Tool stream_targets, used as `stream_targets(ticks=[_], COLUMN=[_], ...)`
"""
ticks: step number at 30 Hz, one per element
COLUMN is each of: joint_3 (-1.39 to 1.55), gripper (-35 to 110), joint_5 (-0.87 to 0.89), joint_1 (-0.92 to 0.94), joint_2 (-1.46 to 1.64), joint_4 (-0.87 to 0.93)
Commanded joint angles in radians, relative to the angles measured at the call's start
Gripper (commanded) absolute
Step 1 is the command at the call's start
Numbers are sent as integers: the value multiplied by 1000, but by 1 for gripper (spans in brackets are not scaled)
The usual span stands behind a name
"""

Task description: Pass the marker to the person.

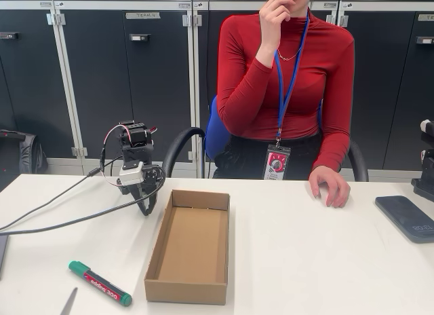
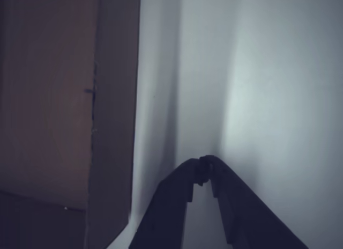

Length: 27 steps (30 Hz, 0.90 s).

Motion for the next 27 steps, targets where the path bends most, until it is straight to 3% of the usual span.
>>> stream_targets(ticks=[1,12,21,27], joint_3=[-40,-373,-882,-1192], gripper=[-5,-5,-5,-5], joint_5=[66,328,566,469], joint_1=[3,-11,35,106], joint_2=[14,-12,-485,-819], joint_4=[-63,-245,-515,-615])
